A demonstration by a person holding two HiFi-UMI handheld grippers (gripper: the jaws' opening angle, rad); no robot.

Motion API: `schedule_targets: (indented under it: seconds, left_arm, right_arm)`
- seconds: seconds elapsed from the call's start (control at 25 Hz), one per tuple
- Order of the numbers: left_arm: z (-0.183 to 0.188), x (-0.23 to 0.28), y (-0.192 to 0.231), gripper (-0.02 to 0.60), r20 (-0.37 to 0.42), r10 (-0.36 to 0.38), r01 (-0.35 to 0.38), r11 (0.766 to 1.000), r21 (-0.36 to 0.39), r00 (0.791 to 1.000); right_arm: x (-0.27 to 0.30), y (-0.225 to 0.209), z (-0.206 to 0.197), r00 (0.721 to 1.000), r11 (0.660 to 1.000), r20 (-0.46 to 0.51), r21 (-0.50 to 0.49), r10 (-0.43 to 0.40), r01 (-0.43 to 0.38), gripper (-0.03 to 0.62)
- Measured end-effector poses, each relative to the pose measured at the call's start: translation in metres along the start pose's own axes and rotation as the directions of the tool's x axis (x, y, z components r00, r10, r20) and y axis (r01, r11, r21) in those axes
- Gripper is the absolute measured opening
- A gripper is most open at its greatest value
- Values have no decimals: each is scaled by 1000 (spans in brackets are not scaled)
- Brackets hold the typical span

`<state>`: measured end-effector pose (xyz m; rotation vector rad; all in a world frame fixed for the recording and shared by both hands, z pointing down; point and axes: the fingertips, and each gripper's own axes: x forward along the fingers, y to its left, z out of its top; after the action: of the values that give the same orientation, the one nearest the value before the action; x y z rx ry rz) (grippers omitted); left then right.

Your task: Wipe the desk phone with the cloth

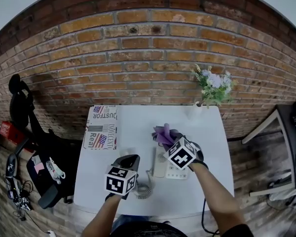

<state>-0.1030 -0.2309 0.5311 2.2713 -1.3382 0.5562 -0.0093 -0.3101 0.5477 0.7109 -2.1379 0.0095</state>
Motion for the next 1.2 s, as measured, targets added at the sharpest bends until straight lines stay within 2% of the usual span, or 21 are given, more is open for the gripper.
schedule_targets:
  seconds: [0.2,1.2]
  left_arm:
    - [0,-1,-3,5,5,0,0,1000,-1,1000]
    - [-22,-51,-31,5,46,56,-55,998,-30,997]
  right_arm:
    - [0,8,-7,1000,1000,-6,22,21,-21,48]
    - [-29,99,-52,987,989,-59,-6,147,-148,48]
